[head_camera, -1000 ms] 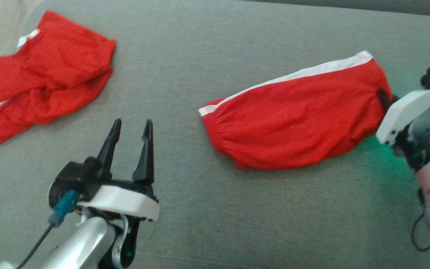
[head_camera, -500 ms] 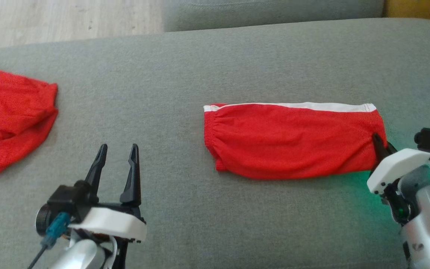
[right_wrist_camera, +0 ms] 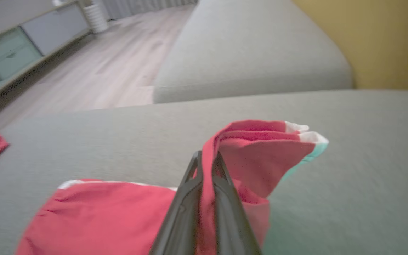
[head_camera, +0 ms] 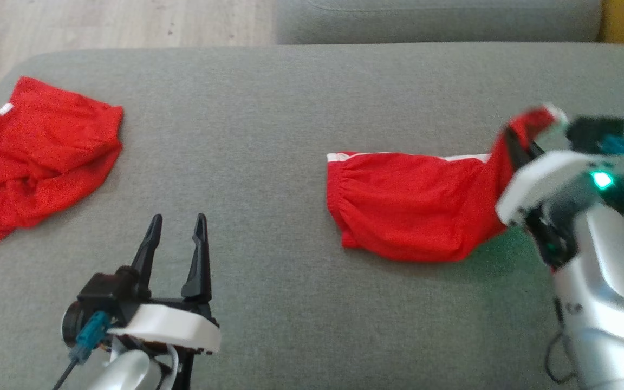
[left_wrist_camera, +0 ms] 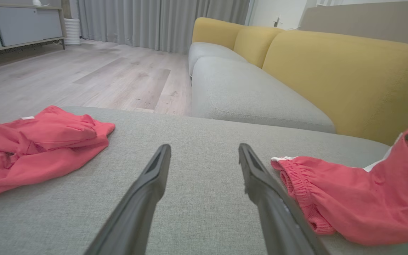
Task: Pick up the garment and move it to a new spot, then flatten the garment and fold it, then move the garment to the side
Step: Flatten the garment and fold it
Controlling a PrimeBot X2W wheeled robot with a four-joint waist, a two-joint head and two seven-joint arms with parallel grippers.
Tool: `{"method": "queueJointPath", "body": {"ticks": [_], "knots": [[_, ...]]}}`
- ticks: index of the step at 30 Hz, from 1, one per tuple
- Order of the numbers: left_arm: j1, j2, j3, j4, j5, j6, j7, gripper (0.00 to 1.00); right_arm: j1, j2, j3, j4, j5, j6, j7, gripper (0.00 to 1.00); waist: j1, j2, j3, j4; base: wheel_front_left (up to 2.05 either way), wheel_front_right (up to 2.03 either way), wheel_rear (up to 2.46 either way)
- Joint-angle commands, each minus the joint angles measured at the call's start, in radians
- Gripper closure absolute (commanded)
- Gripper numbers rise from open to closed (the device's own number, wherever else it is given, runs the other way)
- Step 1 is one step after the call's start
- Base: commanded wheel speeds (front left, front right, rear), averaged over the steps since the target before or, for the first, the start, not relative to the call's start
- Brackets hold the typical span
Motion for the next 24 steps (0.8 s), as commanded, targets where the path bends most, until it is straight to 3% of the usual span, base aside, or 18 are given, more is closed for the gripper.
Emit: {"method": "queueJointPath", "body": {"ticks": [1,7,13,20,21,22,23,24], "knots": [[-0.041,0.01,0.039,-0.022,-0.003,-0.003,-0.012,0.0,-0.062,0.019,0.055,-0.049,-0.005,0.007,0.011,1.0,-0.0001,-0.0001,-0.013,0.017,0.0,0.0,0.0],[-0.043,-0.003,0.036,-0.014,-0.007,-0.009,-0.018,0.0,-0.087,0.061,0.256,-0.075,0.031,0.007,0.063,1.0,-0.0001,-0.0001,-0.026,0.053,0.0,0.0,0.0],[-0.036,-0.009,0.039,-0.01,-0.011,-0.009,-0.025,0.0,-0.041,0.06,0.452,-0.095,0.084,0.007,0.11,1.0,-0.0001,-0.0001,-0.022,0.074,0.0,0.0,0.0],[-0.029,-0.011,0.044,-0.006,-0.013,-0.008,-0.031,0.0,-0.004,0.03,0.543,-0.109,0.118,0.007,0.117,1.0,-0.0001,-0.0001,-0.02,0.074,0.0,0.0,0.0],[-0.029,-0.011,0.045,-0.005,-0.013,-0.008,-0.032,0.0,-0.001,0.029,0.552,-0.113,0.128,0.007,0.103,0.62,-0.0001,-0.0001,-0.019,0.07,0.0,0.0,0.0],[-0.029,-0.011,0.045,-0.005,-0.012,-0.008,-0.032,0.0,-0.001,0.03,0.555,-0.114,0.133,0.007,0.097,0.44,-0.0001,-0.0001,-0.019,0.069,0.0,0.0,0.0],[-0.03,-0.012,0.045,-0.004,-0.012,-0.008,-0.032,0.0,0.0,0.031,0.559,-0.116,0.139,0.007,0.089,0.09,-0.0001,-0.0001,-0.019,0.067,0.0,0.0,0.0],[-0.031,-0.013,0.044,-0.004,-0.012,-0.008,-0.032,0.0,-0.001,0.032,0.56,-0.117,0.143,0.007,0.079,0.0,-0.0001,-0.0001,-0.02,0.065,0.0,0.0,0.0]]}}
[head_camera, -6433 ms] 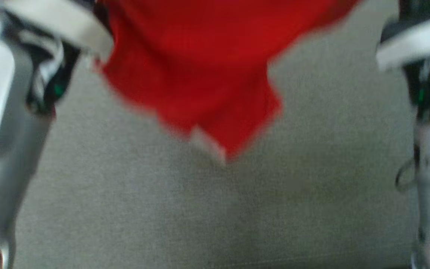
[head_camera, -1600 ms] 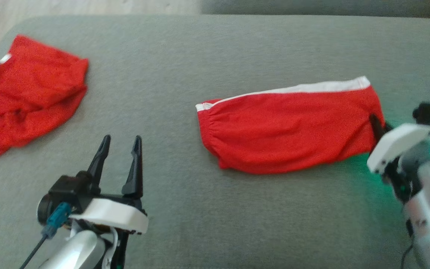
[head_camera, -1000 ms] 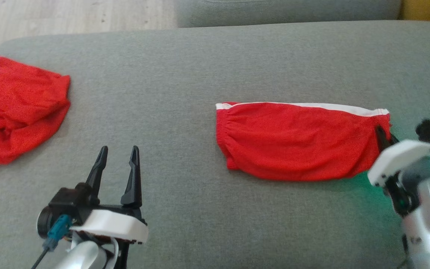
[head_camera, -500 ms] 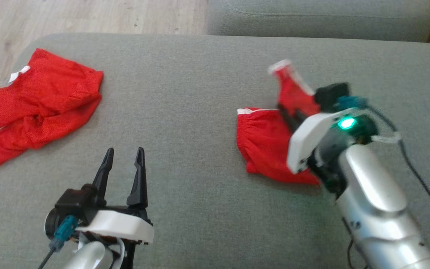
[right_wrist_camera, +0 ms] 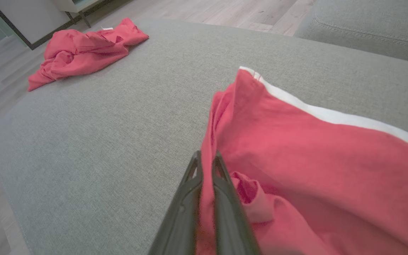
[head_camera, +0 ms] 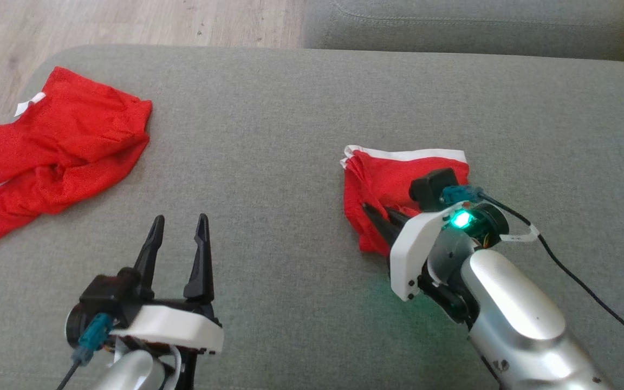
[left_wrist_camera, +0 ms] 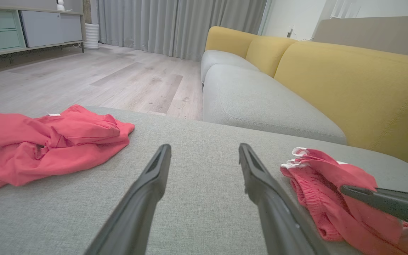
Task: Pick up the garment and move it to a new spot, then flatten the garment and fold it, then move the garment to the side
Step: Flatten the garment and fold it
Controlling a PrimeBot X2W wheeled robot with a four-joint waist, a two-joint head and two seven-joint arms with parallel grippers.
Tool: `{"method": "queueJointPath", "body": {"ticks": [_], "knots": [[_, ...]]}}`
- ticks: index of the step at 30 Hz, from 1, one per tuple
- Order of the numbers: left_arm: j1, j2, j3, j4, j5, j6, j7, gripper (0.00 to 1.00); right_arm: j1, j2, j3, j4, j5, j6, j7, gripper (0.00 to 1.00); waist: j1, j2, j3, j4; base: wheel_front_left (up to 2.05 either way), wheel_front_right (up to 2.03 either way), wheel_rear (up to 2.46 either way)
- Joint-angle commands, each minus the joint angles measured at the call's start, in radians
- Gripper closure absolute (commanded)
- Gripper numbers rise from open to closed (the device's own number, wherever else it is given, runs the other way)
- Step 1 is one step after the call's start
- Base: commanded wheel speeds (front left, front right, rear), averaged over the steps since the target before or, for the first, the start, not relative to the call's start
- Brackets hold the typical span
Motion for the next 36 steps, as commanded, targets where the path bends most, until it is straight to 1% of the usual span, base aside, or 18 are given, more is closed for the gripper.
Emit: {"method": "queueJointPath", "body": {"ticks": [1,9,13,16,20,23,26,27,31,36], "knots": [[-0.033,0.01,0.043,-0.023,-0.001,0.001,-0.011,0.0,-0.021,0.008,0.014,-0.042,0.011,0.007,-0.027,0.0,0.0,-0.0001,-0.001,-0.003,0.0,0.0,0.0],[-0.034,-0.013,0.037,-0.017,0.001,-0.001,-0.017,0.0,-0.022,0.004,-0.001,-0.078,0.029,0.007,-0.089,0.0,0.0,-0.0001,-0.009,-0.009,0.0,0.0,0.0],[-0.029,-0.031,0.027,-0.013,0.004,-0.003,-0.02,0.0,-0.022,-0.014,-0.044,-0.11,0.023,0.007,-0.128,0.0,0.0,-0.0001,-0.018,-0.01,0.0,0.0,0.0],[-0.027,-0.041,0.016,-0.01,0.007,-0.006,-0.021,0.0,-0.02,-0.04,-0.092,-0.126,0.003,0.007,-0.155,0.0,0.0,-0.0001,-0.021,-0.008,0.0,0.0,0.0],[-0.026,-0.051,0.005,-0.008,0.009,-0.011,-0.022,0.0,-0.012,-0.094,-0.148,-0.122,-0.049,0.007,-0.187,0.0,0.0,-0.0001,-0.021,0.002,0.0,0.0,0.0],[-0.025,-0.056,0.0,-0.005,0.009,-0.016,-0.023,0.0,-0.005,-0.142,-0.157,-0.1,-0.098,0.007,-0.203,0.0,0.0,-0.0001,-0.016,0.012,0.0,0.0,0.0],[-0.027,-0.059,-0.004,-0.001,0.009,-0.02,-0.023,0.0,0.003,-0.188,-0.145,-0.061,-0.129,0.007,-0.209,0.93,0.0,-0.0001,-0.009,0.024,0.0,0.0,0.0],[-0.029,-0.06,-0.005,0.0,0.009,-0.021,-0.023,0.0,0.006,-0.202,-0.137,-0.044,-0.136,0.007,-0.212,1.0,0.0,-0.0001,-0.006,0.029,0.0,0.0,0.0],[-0.032,-0.064,-0.008,0.007,0.01,-0.024,-0.024,0.0,0.028,-0.222,-0.092,0.022,-0.121,0.007,-0.216,1.0,0.0,-0.0001,0.0,0.046,0.0,0.0,0.0],[-0.031,-0.064,-0.01,0.013,0.009,-0.027,-0.024,0.0,0.045,-0.213,-0.008,0.084,-0.078,0.007,-0.219,1.0,0.0,-0.0001,0.0,0.06,0.0,0.0,0.0]]}}
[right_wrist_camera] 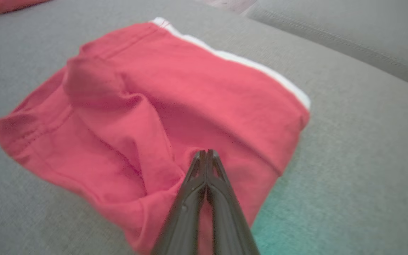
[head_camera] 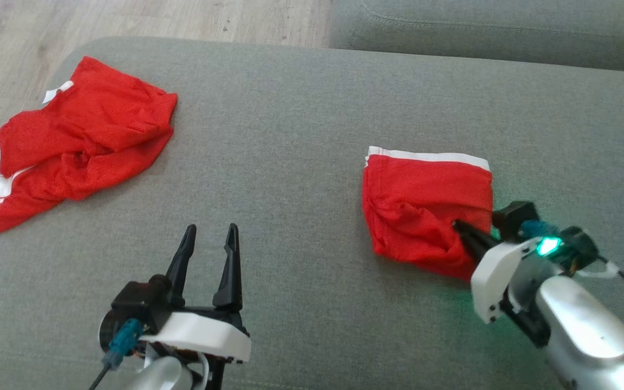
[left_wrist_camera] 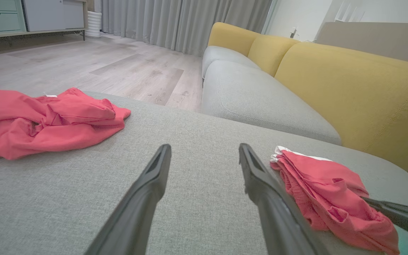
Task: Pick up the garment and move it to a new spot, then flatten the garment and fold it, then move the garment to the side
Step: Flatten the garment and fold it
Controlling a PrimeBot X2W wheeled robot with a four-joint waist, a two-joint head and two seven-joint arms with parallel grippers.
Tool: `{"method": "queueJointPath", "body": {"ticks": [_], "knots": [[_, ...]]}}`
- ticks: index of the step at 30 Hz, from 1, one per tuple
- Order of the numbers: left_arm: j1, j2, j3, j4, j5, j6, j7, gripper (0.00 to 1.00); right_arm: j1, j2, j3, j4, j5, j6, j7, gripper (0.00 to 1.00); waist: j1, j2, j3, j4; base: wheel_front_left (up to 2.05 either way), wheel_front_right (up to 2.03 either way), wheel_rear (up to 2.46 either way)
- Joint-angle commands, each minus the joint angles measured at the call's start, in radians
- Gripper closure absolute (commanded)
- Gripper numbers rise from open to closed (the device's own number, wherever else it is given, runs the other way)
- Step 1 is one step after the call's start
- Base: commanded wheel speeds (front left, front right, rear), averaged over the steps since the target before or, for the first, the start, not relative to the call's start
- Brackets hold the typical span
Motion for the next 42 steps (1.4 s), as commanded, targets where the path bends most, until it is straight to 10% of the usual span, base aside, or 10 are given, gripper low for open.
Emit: {"method": "queueJointPath", "body": {"ticks": [1,15,31,35,36,42], "knots": [[-0.031,0.013,0.027,-0.025,0.008,-0.005,-0.014,0.0,-0.016,0.001,0.046,-0.016,0.019,0.007,-0.013,1.0,0.0,-0.0001,-0.001,0.005,0.0,0.0,0.0],[-0.031,0.019,0.022,-0.029,0.008,0.002,-0.008,0.0,-0.087,0.034,0.356,0.004,0.162,0.007,-0.04,1.0,0.0,-0.0001,-0.002,0.004,0.0,0.0,0.0],[-0.021,0.026,0.029,-0.019,0.001,0.009,-0.01,0.0,-0.138,0.075,0.441,-0.002,0.195,0.007,-0.193,1.0,0.0,-0.0001,-0.047,-0.043,0.0,0.0,0.0],[-0.016,0.026,0.036,-0.02,0.001,0.005,-0.014,0.0,-0.12,0.087,0.336,-0.002,0.176,0.007,-0.251,0.43,0.0,-0.0001,-0.078,-0.066,0.0,0.0,0.0],[-0.014,0.026,0.037,-0.019,0.001,0.004,-0.015,0.0,-0.11,0.091,0.302,-0.002,0.169,0.007,-0.264,0.0,0.0,-0.0001,-0.086,-0.071,0.0,0.0,0.0],[0.009,0.03,0.051,0.002,0.007,-0.002,-0.022,0.0,-0.003,0.135,0.03,-0.01,0.095,0.007,-0.311,0.0,0.0,-0.0001,-0.124,-0.101,0.0,0.0,0.0]]}}
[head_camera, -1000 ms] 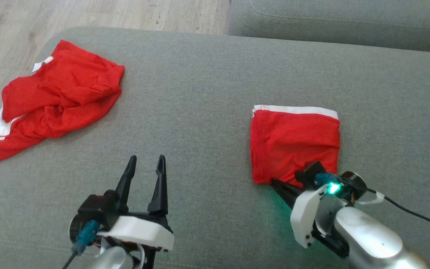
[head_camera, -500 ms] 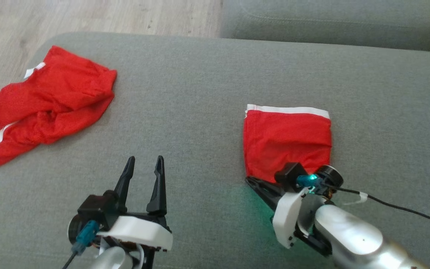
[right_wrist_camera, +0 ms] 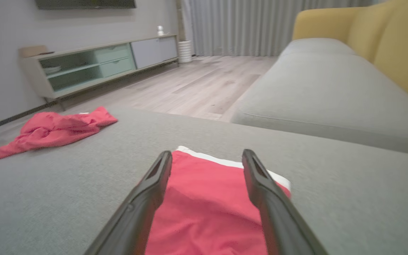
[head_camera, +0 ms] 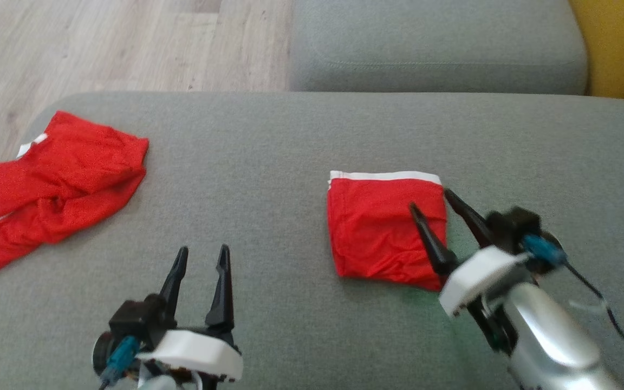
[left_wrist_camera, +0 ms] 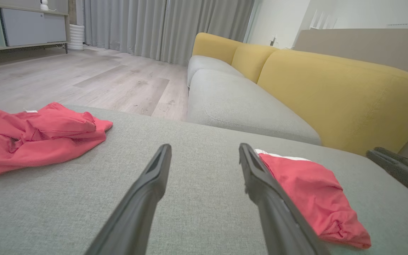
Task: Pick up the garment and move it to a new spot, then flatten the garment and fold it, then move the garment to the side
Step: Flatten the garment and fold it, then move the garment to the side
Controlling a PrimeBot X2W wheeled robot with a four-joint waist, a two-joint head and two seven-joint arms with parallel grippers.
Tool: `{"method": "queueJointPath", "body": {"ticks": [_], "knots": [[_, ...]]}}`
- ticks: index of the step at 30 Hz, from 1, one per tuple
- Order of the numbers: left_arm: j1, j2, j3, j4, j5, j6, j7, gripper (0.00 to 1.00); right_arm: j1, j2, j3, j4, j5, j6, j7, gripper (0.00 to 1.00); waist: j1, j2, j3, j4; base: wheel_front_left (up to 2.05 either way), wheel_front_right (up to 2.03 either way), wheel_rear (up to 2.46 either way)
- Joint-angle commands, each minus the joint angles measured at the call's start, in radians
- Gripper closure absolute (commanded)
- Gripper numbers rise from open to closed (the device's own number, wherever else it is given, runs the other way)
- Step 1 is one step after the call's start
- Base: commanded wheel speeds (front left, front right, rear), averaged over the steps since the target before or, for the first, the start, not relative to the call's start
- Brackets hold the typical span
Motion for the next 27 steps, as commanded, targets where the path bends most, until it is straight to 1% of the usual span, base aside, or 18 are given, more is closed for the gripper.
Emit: {"method": "queueJointPath", "body": {"ticks": [1,6,9,10,12,14,18,27], "knots": [[-0.029,0.022,0.05,-0.017,0.006,-0.005,-0.014,0.0,0.023,0.02,-0.031,-0.036,-0.023,0.007,-0.013,0.0,0.0001,-0.0001,-0.012,-0.012,0.0,0.0,0.0],[0.01,0.031,0.075,0.015,0.01,-0.005,-0.018,0.0,0.156,0.089,-0.238,-0.119,-0.147,0.007,-0.014,0.0,0.0001,-0.0001,-0.029,-0.029,0.0,0.0,0.0],[0.038,0.034,0.091,0.031,0.011,-0.004,-0.019,0.0,0.236,0.125,-0.328,-0.199,-0.203,0.007,0.001,0.0,0.0001,-0.0001,-0.036,-0.037,0.0,0.0,0.0],[0.057,0.037,0.099,0.039,0.011,-0.004,-0.02,0.0,0.286,0.139,-0.373,-0.258,-0.229,0.007,0.008,0.0,0.0001,-0.0001,-0.037,-0.039,0.0,0.0,0.0],[0.072,0.038,0.104,0.045,0.014,-0.004,-0.02,0.0,0.332,0.146,-0.41,-0.31,-0.252,0.007,0.02,0.0,0.0001,-0.0001,-0.037,-0.038,0.0,0.0,0.0],[0.086,0.038,0.109,0.048,0.015,-0.006,-0.021,0.0,0.371,0.149,-0.43,-0.355,-0.256,0.007,0.034,0.0,0.0001,-0.0001,-0.037,-0.038,0.0,0.0,0.0],[0.102,0.039,0.116,0.06,0.021,-0.013,-0.021,0.0,0.419,0.15,-0.423,-0.416,-0.23,0.007,0.055,0.0,0.0001,-0.0001,-0.035,-0.035,0.0,0.0,0.0],[0.098,0.044,0.123,0.078,0.033,-0.032,-0.021,0.0,0.444,0.15,-0.413,-0.461,-0.225,0.007,0.084,0.0,0.0001,-0.0001,-0.031,-0.027,0.0,0.0,0.0]]}}
